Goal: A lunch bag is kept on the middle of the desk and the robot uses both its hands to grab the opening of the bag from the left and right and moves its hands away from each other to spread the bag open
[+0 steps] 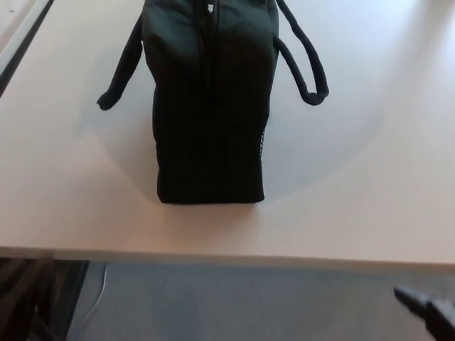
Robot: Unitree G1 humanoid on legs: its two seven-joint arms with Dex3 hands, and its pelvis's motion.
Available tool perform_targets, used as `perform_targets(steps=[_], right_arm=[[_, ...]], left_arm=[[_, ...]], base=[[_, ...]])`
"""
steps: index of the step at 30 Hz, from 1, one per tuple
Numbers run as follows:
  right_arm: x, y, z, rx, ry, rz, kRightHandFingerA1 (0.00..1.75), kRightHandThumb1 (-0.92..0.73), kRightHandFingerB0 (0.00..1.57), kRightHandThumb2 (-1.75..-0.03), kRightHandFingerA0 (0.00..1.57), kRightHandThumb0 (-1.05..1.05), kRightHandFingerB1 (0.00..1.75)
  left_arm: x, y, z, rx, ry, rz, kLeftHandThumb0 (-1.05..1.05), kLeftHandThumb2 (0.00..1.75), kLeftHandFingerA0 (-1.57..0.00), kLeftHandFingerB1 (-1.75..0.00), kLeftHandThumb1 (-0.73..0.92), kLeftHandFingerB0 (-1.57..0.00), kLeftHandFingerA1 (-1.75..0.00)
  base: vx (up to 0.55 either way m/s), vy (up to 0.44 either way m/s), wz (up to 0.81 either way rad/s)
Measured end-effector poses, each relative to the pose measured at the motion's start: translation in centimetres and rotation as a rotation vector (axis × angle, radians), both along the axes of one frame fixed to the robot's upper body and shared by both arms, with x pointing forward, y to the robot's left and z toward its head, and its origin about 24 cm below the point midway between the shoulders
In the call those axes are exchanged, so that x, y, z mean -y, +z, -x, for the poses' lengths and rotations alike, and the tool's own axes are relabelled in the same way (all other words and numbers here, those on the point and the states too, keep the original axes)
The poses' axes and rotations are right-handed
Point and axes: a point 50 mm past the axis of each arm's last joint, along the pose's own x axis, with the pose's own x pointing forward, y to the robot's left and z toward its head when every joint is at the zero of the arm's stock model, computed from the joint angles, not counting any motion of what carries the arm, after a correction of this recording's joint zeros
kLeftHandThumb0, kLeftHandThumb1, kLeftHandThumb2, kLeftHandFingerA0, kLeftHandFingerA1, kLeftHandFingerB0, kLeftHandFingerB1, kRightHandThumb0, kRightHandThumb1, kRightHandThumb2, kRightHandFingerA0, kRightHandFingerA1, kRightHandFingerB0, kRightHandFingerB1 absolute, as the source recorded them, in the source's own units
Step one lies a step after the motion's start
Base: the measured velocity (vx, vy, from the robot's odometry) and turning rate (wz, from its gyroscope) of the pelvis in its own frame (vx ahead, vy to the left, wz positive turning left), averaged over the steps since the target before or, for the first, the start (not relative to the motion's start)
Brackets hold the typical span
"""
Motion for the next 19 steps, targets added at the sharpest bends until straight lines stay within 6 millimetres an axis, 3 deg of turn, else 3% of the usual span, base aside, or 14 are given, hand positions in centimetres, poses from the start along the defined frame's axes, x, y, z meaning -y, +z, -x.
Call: perform_targets(steps=[1,2,3,4,6,10,19], right_arm=[[-0.1,-0.1,1.0,-0.016,0.000,-0.012,0.44,-0.52,0.27,-0.65,0.27,-0.38,0.40],[-0.2,-0.2,1.9,-0.032,-0.001,-0.023,0.36,-0.73,0.17,-0.62,0.22,-0.53,0.30],[-0.4,-0.2,2.8,-0.045,0.000,-0.036,0.36,-0.73,0.17,-0.62,0.22,-0.53,0.30],[-0.5,-0.2,3.6,-0.055,0.002,-0.049,0.36,-0.64,0.00,-0.94,0.03,-0.65,0.24],[-0.7,0.0,4.8,-0.092,0.016,-0.049,0.28,-0.68,0.00,-1.01,0.00,-0.74,0.16],[-0.9,0.4,5.5,-0.155,0.055,-0.068,0.25,-0.69,0.00,-1.01,0.00,-0.72,0.19],[-1.4,0.7,5.3,-0.240,0.097,-0.146,0.23,-0.67,0.00,-0.96,0.00,-0.73,0.14]], left_arm=[[-0.1,-0.3,1.4,-0.042,0.008,0.017,-0.32,0.63,-0.19,-0.23,0.70,-0.11,-0.33],[-0.1,-0.6,2.7,-0.082,0.017,0.034,-0.29,1.13,-0.01,-0.49,0.66,0.00,-0.49],[-0.1,-0.7,3.9,-0.118,0.025,0.053,-0.29,1.13,-0.01,-0.49,0.66,0.00,-0.49],[-0.1,-0.8,5.1,-0.155,0.033,0.078,-0.31,1.14,-0.01,-0.49,0.65,0.00,-0.49],[0.0,-0.8,6.9,-0.215,0.039,0.120,-0.30,1.18,-0.01,-0.49,0.68,0.00,-0.48],[0.0,-0.7,8.0,-0.269,0.039,0.168,-0.30,1.18,0.00,-0.48,0.66,0.00,-0.48],[-0.4,-0.4,7.8,-0.289,0.041,0.232,-0.30,1.18,0.00,-0.49,0.67,0.00,-0.48]], base=[[0.00,0.000,0.00],[0.00,0.000,0.00],[0.00,0.000,0.00],[0.00,0.000,0.00],[0.00,0.000,0.00],[0.00,0.000,0.00],[0.00,0.000,0.00]])
